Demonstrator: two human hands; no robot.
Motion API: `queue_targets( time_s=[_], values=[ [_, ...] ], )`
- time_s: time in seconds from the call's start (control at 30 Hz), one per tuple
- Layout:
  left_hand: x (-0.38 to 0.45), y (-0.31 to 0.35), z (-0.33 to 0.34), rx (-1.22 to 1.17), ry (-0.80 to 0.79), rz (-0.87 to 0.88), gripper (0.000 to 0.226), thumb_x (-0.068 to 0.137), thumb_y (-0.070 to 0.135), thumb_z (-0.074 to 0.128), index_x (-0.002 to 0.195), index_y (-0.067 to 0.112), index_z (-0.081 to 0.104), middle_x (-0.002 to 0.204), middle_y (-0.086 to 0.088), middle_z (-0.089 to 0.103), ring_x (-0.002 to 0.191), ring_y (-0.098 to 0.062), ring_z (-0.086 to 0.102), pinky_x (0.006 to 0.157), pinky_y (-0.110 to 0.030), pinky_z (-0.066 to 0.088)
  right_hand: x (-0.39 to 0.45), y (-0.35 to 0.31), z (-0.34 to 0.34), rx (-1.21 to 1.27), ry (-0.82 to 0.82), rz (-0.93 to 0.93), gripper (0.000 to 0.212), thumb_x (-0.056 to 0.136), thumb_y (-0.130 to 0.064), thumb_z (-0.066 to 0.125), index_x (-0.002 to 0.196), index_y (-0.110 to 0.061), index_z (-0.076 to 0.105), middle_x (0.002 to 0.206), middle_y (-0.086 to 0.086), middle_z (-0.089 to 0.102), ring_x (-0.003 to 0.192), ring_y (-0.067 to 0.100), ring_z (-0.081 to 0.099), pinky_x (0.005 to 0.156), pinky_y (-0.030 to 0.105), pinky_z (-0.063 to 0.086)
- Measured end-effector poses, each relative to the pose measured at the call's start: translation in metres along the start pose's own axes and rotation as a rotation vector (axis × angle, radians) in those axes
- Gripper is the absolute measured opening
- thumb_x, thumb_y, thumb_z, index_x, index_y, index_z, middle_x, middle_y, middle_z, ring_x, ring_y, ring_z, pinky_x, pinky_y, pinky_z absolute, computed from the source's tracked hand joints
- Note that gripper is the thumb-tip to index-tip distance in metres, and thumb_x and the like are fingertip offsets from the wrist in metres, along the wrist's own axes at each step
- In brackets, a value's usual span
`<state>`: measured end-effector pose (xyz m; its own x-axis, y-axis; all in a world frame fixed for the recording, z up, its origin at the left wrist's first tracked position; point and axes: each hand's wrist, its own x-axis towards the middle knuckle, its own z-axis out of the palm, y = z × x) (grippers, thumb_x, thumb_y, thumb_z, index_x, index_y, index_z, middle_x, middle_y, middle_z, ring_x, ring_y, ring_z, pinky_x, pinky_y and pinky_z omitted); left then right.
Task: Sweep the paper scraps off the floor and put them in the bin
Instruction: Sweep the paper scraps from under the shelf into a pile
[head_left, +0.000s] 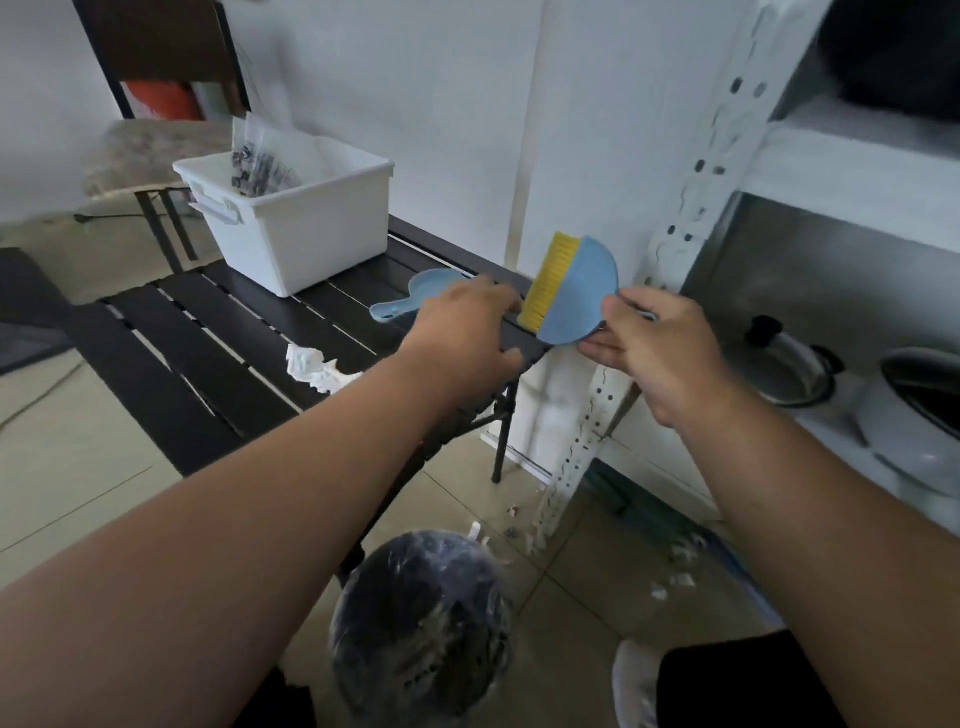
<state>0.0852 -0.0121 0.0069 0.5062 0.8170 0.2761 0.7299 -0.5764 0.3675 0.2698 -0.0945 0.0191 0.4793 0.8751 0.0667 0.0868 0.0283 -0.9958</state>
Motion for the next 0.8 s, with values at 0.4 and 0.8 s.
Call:
queue_targets(
  time_s=[0.4, 0.8],
  values=[
    [-0.113, 0.049, 0.08, -0.078, -0.153, -0.006, 0.054, 0.081, 0.042, 0.072, 0.131, 0.026, 0.06, 0.129, 0.001, 0.061, 0.118, -0.021, 0.058, 0.099, -0.041, 0.052, -0.052, 0.075, -0.064, 0.243, -0.026, 0.413, 0.018, 0.095, -0.006, 0.059, 0.112, -0.001, 0.061, 0.105, 0.027, 0.071, 0.084, 0.034, 0.077, 0.075, 0.04, 0.062],
    [-0.118, -0.036, 0.202, 0.011, -0.435, -0.11, 0.083, 0.083, 0.072, 0.063, 0.153, 0.033, 0.041, 0.155, 0.005, 0.044, 0.14, -0.019, 0.04, 0.114, -0.043, 0.034, -0.043, 0.265, -0.028, 0.157, 0.041, 0.84, 0.032, 0.101, -0.011, 0.056, 0.13, 0.004, 0.056, 0.105, 0.02, 0.071, 0.087, 0.027, 0.072, 0.064, 0.034, 0.059]
  ],
)
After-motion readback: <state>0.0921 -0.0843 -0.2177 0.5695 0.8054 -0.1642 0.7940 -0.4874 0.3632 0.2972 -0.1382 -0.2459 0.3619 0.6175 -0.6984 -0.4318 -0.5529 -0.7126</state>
